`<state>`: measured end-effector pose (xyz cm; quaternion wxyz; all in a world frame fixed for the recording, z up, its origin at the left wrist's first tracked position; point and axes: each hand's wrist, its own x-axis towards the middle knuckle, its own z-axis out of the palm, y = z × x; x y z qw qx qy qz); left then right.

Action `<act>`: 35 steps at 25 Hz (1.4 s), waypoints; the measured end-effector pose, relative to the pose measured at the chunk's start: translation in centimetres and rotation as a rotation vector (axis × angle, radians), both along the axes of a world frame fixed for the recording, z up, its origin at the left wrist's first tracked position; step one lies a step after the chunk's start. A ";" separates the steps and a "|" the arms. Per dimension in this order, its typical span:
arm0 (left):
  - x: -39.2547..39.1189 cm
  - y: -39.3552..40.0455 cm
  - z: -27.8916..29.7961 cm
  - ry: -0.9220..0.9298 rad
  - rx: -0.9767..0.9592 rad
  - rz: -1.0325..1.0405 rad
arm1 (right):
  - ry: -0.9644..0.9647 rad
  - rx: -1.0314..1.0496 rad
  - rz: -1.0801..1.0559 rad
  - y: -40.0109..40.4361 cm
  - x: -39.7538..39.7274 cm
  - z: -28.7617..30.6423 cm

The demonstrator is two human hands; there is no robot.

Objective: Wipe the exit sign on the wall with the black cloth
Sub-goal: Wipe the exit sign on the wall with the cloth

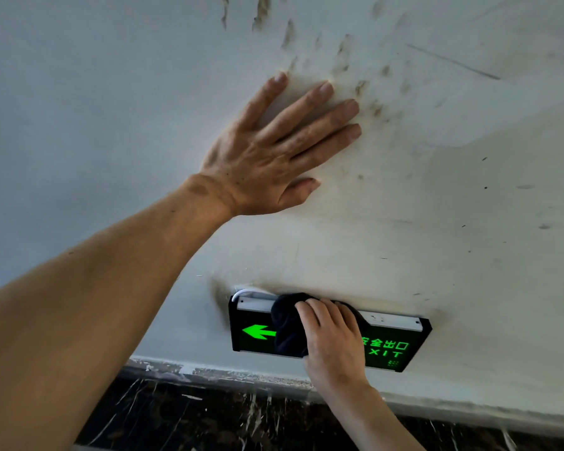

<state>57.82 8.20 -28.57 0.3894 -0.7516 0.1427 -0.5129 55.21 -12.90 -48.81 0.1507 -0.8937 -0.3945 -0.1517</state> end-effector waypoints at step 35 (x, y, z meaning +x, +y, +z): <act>0.2 0.2 0.0 -0.033 0.041 0.002 | -0.042 0.227 -0.135 -10.5 5.4 -2.0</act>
